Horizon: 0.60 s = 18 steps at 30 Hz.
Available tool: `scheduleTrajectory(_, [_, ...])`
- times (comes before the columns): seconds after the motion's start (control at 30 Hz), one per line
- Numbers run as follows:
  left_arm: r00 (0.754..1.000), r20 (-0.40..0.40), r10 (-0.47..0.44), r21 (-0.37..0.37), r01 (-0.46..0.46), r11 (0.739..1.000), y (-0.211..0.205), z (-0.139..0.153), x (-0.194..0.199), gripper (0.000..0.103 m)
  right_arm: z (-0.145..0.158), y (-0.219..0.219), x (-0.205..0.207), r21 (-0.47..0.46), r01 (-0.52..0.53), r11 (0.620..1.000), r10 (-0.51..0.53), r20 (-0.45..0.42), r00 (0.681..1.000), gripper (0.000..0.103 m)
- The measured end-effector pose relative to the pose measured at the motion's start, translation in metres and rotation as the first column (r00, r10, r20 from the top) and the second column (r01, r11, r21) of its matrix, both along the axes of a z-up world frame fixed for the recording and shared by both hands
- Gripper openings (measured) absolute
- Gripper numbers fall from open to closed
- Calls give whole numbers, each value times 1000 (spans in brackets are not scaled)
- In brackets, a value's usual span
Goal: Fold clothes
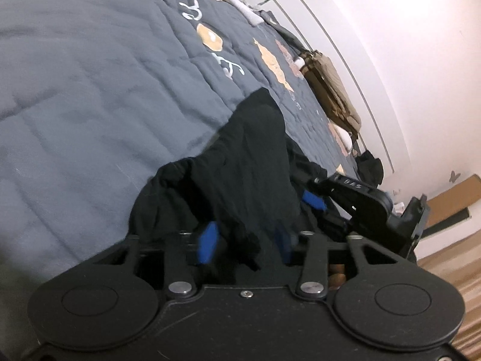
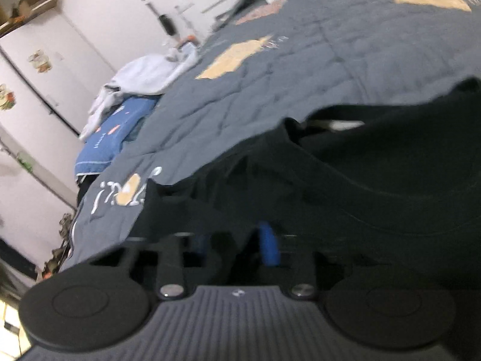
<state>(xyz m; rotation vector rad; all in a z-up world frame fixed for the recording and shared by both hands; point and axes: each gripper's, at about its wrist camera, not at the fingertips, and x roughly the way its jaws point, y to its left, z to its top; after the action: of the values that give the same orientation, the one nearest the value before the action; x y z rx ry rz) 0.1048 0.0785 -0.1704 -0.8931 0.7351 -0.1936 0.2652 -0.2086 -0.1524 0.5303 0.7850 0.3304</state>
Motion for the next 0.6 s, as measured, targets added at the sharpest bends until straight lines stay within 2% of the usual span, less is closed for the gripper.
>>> scheduleTrajectory(0.03, [1000,2,-8,2,8,1000,-1,-1,0,7,3,-3,-3,9,10,1000,-10,8,1000,7])
scheduleTrajectory(0.1, [1000,14,-12,-8,12,1000,-2,1,0,5,9,-9,-10,26,30,999,-31,23,999,6])
scheduleTrajectory(0.2, [998,33,-45,17,45,999,-6,11,-3,4,19,-18,-19,52,60,997,-63,46,997,6])
scheduleTrajectory(0.3, [997,9,-75,36,75,997,-10,15,-4,4,26,-25,-27,67,85,994,-89,64,994,6])
scheduleTrajectory(0.37, [996,-12,-90,50,90,995,-11,17,-4,4,22,-24,-22,14,72,997,-73,55,996,6])
scheduleTrajectory(0.5, [998,14,-58,37,57,998,0,23,-7,5,-7,-10,-6,-121,13,993,-15,-18,1000,6])
scheduleTrajectory(0.6, [999,34,-33,27,33,999,8,28,-10,6,-15,-14,-8,-91,28,995,-30,-20,999,7])
